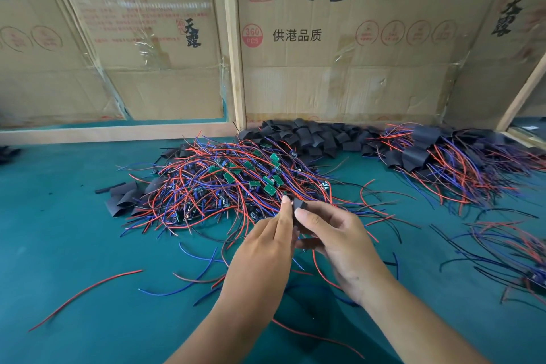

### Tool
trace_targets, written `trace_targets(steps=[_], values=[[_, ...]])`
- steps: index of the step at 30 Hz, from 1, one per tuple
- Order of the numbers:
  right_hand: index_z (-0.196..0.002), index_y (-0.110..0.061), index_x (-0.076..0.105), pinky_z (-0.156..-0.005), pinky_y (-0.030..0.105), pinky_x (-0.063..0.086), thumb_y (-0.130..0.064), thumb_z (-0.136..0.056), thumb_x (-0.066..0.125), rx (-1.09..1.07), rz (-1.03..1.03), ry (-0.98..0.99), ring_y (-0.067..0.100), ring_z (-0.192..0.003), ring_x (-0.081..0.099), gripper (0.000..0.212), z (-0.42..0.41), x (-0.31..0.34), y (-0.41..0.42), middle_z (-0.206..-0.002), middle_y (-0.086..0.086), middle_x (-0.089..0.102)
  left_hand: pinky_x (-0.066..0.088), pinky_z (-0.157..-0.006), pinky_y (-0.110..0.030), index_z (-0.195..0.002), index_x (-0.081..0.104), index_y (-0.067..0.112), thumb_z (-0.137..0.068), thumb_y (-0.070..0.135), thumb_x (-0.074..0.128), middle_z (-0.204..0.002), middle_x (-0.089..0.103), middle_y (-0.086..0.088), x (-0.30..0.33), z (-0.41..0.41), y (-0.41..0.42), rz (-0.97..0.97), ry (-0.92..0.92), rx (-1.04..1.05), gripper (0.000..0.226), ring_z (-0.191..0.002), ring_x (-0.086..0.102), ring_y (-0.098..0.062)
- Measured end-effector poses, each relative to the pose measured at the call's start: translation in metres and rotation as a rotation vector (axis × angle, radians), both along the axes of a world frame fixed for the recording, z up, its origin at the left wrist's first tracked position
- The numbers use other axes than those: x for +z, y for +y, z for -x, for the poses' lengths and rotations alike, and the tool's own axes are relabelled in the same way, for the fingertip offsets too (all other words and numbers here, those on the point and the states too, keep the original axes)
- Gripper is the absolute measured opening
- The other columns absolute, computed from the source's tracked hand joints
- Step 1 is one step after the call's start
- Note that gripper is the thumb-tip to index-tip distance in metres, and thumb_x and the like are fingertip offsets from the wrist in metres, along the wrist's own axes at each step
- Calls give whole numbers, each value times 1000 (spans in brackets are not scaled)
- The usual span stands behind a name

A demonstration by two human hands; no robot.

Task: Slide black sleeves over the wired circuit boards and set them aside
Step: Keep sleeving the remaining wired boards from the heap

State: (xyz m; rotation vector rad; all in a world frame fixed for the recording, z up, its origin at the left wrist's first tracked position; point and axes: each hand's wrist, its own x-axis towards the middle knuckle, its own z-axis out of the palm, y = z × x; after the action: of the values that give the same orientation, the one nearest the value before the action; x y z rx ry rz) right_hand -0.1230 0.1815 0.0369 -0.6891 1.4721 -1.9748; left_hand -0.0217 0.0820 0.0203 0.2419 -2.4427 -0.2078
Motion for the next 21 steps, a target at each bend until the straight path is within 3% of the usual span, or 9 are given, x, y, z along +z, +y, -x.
trace_targets(steps=[3, 5, 8, 10, 13, 18, 21], values=[[-84, -15, 78, -62, 28, 56, -8, -92, 65, -103, 9, 19, 15, -69, 67, 17, 8, -1, 0, -78, 9, 72, 43, -95, -32, -143, 51, 3, -93, 32, 61, -123, 68, -6, 13, -2, -12, -87, -107, -9, 58, -113, 58, -21], [-80, -15, 78, -62, 28, 57, -9, -91, 66, -176, 18, -19, 14, -67, 64, 17, 17, 1, 2, -78, 8, 72, 39, -105, -41, -142, 52, 10, -99, 19, 57, -133, 63, -9, 35, 0, -45, -145, -130, 74, 44, -123, 55, -29], [-84, -11, 77, -62, 30, 57, -13, -90, 67, -190, -2, -24, 16, -67, 63, 12, 27, -2, 3, -79, 10, 71, 42, -102, -43, -135, 58, 15, -97, -3, 50, -129, 64, -9, 74, 15, -119, -8, -196, 219, 43, -121, 52, -30], [-87, -9, 77, -63, 32, 56, -13, -90, 68, -167, -41, 5, 17, -64, 61, 10, 29, -5, 4, -76, 9, 70, 40, -103, -42, -131, 59, 20, -99, 2, 47, -128, 63, -2, 92, 27, -155, 123, -387, 187, 38, -122, 51, -27], [-90, -7, 76, -61, 30, 56, -11, -91, 66, -175, -51, 0, 19, -68, 60, 11, 31, -8, 4, -78, 12, 69, 35, -107, -43, -116, 60, 27, -101, 26, 53, -117, 63, 7, 94, 37, -182, 288, -694, 192, 16, -119, 54, -19], [-83, -11, 77, -58, 28, 56, -6, -95, 59, -218, 34, -29, 18, -71, 62, 21, 39, -4, 6, -85, 16, 71, 28, -112, -40, -114, 63, 33, -92, 51, 62, -113, 67, 4, 103, 39, -191, 348, -604, 222, 28, -117, 57, -18], [-92, -7, 74, -62, 31, 55, -7, -98, 54, -208, 64, -53, 24, -78, 68, 21, 42, -2, 8, -93, 17, 74, 19, -117, -42, -114, 63, 32, -92, 54, 60, -113, 68, 2, 120, 31, -181, 351, -502, 213, 31, -114, 59, -19]])
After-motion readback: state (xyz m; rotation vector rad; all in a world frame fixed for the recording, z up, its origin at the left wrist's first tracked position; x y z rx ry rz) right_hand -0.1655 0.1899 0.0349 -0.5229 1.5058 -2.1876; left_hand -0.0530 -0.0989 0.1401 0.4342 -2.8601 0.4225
